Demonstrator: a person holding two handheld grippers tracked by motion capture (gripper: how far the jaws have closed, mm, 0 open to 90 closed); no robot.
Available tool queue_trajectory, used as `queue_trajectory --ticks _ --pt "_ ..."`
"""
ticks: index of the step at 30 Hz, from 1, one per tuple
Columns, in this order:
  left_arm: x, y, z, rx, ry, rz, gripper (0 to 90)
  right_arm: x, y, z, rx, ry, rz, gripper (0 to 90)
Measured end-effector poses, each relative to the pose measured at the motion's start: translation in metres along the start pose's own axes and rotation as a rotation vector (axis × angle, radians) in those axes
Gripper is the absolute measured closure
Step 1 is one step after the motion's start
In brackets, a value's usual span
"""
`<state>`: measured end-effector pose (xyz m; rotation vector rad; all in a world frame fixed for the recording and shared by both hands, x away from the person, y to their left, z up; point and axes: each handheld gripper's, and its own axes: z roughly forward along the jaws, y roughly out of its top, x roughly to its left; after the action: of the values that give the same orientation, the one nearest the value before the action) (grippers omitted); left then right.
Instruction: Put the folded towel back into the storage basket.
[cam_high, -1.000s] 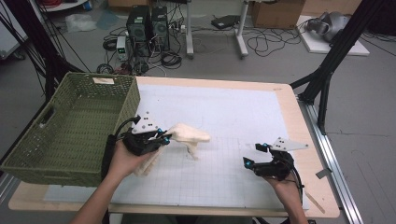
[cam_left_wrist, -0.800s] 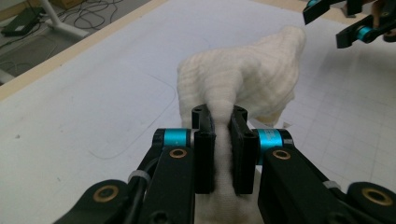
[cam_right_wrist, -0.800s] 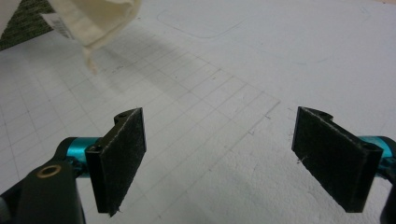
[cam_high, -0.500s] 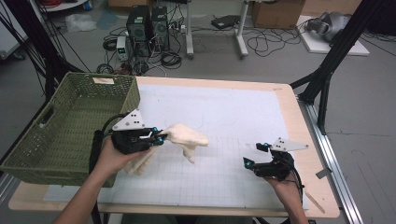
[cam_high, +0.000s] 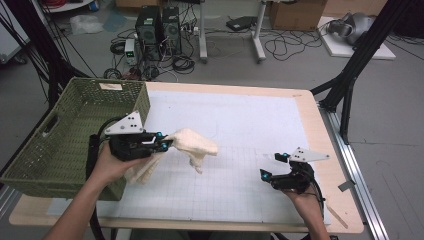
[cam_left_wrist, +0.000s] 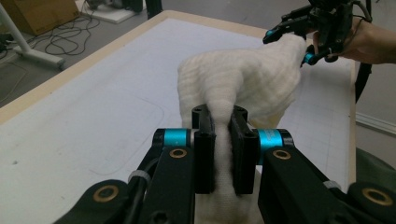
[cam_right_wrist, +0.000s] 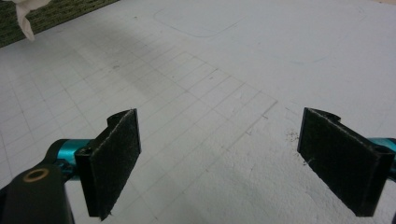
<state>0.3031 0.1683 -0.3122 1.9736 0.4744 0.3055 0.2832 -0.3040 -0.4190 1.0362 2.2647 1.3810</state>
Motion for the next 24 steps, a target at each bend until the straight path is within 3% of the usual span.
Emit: queue_trajectory --ticks 24 --pt "0.013 0.011 -0.028 -0.028 0.048 -0.008 81.8 -0.001 0.000 0.002 0.002 -0.010 -0.006 12.2"
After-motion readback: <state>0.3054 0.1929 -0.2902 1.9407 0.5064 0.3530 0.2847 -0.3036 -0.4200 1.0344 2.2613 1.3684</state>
